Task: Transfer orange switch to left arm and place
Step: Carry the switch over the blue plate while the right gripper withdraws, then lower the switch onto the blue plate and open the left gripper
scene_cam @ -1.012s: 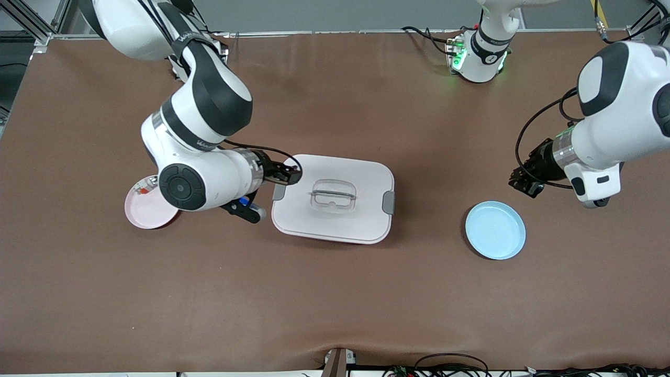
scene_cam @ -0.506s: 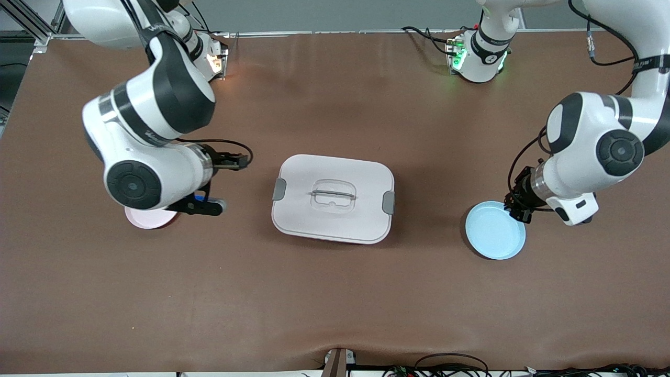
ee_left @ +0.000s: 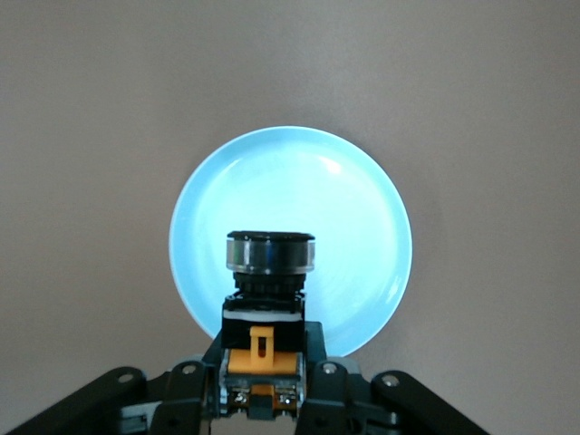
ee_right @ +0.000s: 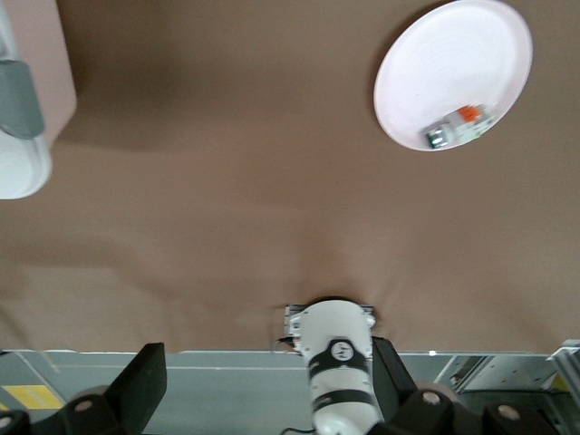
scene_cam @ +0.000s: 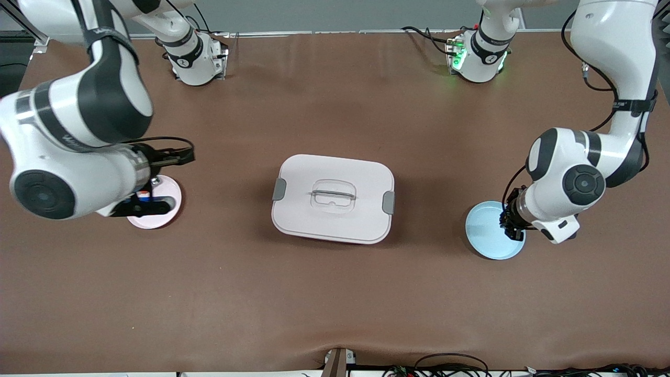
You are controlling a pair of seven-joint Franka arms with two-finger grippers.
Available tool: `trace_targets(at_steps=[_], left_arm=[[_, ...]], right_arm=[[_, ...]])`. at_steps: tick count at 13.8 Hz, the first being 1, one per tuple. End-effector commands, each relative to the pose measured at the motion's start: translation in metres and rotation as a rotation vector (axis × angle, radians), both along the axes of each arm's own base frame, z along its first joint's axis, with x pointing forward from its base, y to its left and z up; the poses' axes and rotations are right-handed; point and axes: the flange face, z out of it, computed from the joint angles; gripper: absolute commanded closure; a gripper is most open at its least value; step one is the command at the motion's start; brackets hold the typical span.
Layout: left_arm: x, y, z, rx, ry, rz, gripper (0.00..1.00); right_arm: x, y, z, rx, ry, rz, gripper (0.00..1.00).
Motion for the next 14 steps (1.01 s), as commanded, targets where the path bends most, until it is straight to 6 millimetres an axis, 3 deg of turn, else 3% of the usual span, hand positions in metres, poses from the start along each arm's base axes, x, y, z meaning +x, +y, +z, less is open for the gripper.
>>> trace_targets(at_steps=[1,4,7,14], left_arm=[[0.006,-0.002,-0.018,0.009,-0.023,0.026,1.00],[0.006,-0.001,-0.039,0.040,-0.017,0.021,1.00],[0.005,0.001,-0.061,0.087,-0.013,0.022,1.00],[0.001,-0.003,-0.088,0.066,-0.030,0.025,1.00]], right_arm=[[-0.009,-0.016,0.016,-0.021,0.005,0.099,0.00],[-0.009,-0.036,0.018,-0.030,0.020,0.079,0.00],[-0.015,-0.042,0.018,-0.043,0.069,0.068,0.00],[-0.019,-0.079,0.010,0.025,0.169,0.093,0.00]])
